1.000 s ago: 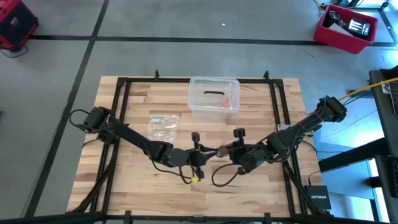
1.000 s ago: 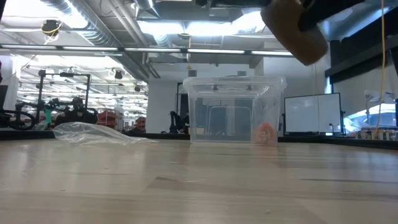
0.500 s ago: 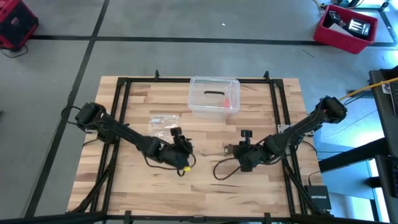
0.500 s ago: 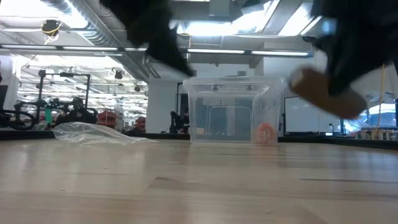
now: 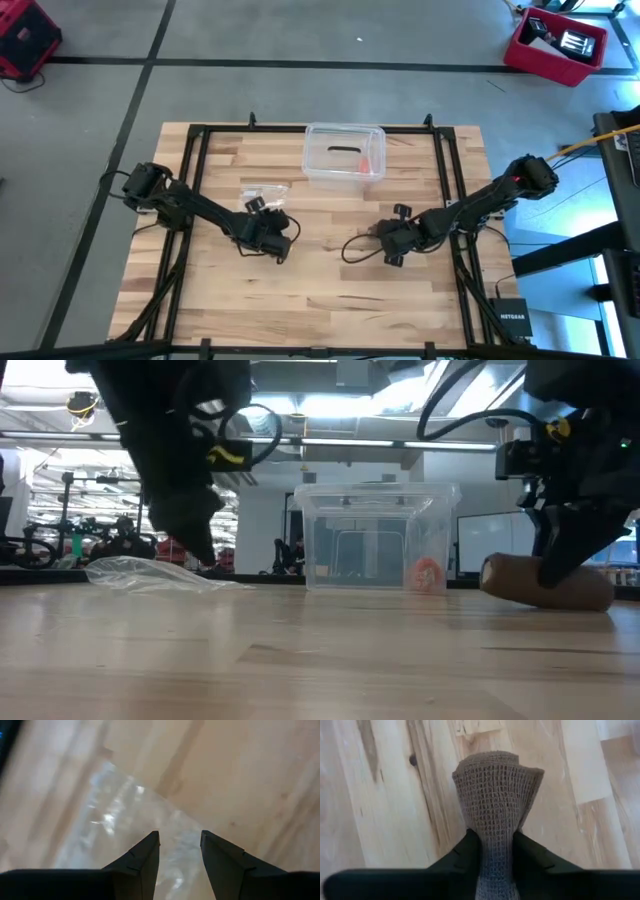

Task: Roll bandage
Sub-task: Roll the brown bandage, then open the transparent zip bag

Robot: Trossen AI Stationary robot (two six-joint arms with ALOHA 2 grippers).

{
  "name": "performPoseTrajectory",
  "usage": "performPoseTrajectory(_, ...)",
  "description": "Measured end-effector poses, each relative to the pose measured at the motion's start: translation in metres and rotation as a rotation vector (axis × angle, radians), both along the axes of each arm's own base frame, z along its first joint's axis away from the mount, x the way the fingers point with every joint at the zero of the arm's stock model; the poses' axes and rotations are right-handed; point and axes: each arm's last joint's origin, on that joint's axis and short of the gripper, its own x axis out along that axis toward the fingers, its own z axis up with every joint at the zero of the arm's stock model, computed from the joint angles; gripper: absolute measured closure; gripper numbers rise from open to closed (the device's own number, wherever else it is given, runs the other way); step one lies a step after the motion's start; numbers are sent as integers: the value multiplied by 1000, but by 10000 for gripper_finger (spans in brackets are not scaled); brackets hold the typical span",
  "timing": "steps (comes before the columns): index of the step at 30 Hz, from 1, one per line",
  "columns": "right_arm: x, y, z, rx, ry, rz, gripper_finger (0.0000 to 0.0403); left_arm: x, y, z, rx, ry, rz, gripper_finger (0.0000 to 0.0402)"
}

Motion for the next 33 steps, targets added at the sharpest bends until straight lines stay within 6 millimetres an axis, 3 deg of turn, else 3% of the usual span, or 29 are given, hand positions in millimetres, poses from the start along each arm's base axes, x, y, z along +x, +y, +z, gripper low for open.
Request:
performPoseTrajectory(7, -6, -1, 3, 0, 81, 41, 188, -7, -1, -26, -161, -54, -20, 265)
performPoseTrajectory(14, -5, 1, 45, 39, 102, 81, 123, 7, -17, -25, -314, -227, -136, 265)
performPoseTrajectory(19, 10, 6, 66, 38, -104, 159, 112, 21, -34, -13, -394, -390, -311, 265)
performPoseTrajectory(23, 31, 12, 73, -20, -354, 218, 112, 24, -41, 8, -389, -407, -373, 265)
performPoseTrajectory(27, 49, 15, 66, -78, -566, 222, 112, 16, -39, 42, -391, -438, -381, 265)
performPoseTrajectory(33, 70, 13, 40, -94, -637, 201, 111, -17, -22, 62, -342, -401, -177, 265)
